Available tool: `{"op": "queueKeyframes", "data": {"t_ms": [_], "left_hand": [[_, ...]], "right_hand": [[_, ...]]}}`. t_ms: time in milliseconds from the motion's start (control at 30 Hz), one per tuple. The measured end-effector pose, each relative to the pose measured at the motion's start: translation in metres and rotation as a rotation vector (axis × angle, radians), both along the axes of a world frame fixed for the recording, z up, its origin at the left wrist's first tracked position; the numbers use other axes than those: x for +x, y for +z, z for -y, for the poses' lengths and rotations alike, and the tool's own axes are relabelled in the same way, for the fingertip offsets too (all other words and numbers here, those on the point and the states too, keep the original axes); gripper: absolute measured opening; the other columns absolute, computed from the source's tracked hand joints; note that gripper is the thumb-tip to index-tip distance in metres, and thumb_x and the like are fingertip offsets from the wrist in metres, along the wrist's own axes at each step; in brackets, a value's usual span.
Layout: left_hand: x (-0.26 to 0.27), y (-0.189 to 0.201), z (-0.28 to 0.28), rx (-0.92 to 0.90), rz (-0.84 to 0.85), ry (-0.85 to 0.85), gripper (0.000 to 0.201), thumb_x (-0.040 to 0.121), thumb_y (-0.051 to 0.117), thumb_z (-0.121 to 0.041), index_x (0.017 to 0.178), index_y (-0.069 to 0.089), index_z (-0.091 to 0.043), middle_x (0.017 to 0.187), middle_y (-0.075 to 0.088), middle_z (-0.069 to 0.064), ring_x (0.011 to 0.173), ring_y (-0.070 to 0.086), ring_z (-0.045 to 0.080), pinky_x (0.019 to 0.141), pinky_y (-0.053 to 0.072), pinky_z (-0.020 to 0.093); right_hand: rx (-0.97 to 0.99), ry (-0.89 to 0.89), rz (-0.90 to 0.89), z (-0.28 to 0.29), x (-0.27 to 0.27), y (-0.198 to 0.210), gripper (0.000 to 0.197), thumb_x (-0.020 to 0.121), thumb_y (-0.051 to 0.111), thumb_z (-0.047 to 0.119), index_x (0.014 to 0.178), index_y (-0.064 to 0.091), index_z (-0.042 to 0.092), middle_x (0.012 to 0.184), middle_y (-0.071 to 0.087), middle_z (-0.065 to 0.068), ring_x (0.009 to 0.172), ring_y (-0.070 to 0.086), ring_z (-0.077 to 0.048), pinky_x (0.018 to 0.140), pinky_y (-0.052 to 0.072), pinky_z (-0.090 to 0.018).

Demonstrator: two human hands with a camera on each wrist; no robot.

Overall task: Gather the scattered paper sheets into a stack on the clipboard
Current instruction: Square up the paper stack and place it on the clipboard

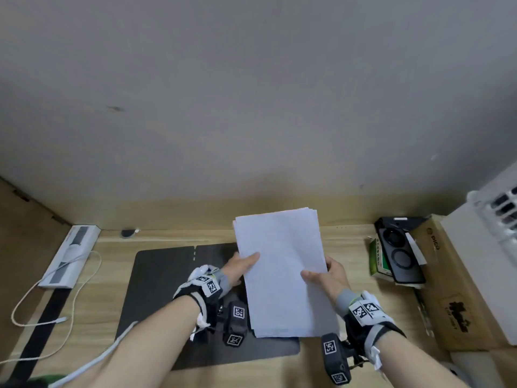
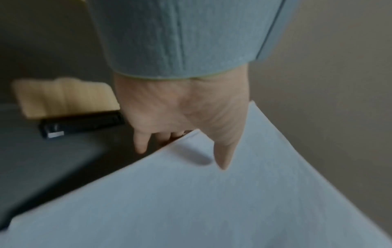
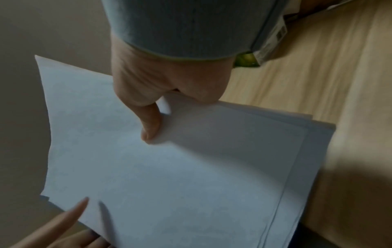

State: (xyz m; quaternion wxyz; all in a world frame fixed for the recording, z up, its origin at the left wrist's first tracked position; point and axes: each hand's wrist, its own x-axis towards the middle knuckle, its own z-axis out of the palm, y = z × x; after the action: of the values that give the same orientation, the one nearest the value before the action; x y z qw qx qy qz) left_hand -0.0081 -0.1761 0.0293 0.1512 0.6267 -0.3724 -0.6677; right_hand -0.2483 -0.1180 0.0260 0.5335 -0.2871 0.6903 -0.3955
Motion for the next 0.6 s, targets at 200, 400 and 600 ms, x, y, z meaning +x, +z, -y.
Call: {"op": "queueKeyframes", "data": {"t_ms": [200,400,600], "left_hand": [[-0.002,0.062,0.031,-0.270,-0.049,0.316,0.026,0.079,0.063,0.002,0.099,0.060,-0.014,0.112,0.069,0.010,0.098,0.066,0.025,0.094,0.053,0.042],[0.007,0.084,0.033,-0.393,-0.041,0.358,0.031,0.072,0.069,0.003,0.101,0.063,-0.008,0.104,0.070,0.007,0.092,0.067,0.021,0.086,0.053,0.034],[0.015,0.037,-0.006,-0.130,0.100,0.106,0.042,0.076,0.067,0.002,0.117,0.058,0.001,0.114,0.067,0.014,0.105,0.064,0.030,0.096,0.050,0.040]], "right_hand": [[-0.178,-0.072,0.060,0.031,0.006,0.048,0.042,0.065,0.080,-0.008,0.102,0.065,0.006,0.094,0.075,-0.010,0.078,0.070,-0.026,0.076,0.058,-0.038],[-0.235,-0.063,0.115,0.031,0.017,0.061,0.044,0.049,0.081,0.010,0.091,0.069,0.009,0.084,0.076,-0.003,0.070,0.069,-0.015,0.062,0.054,-0.026],[-0.081,-0.044,0.085,-0.005,0.024,0.013,0.029,0.061,0.084,0.000,0.087,0.071,0.005,0.087,0.074,-0.011,0.078,0.067,-0.026,0.068,0.053,-0.030]]}}
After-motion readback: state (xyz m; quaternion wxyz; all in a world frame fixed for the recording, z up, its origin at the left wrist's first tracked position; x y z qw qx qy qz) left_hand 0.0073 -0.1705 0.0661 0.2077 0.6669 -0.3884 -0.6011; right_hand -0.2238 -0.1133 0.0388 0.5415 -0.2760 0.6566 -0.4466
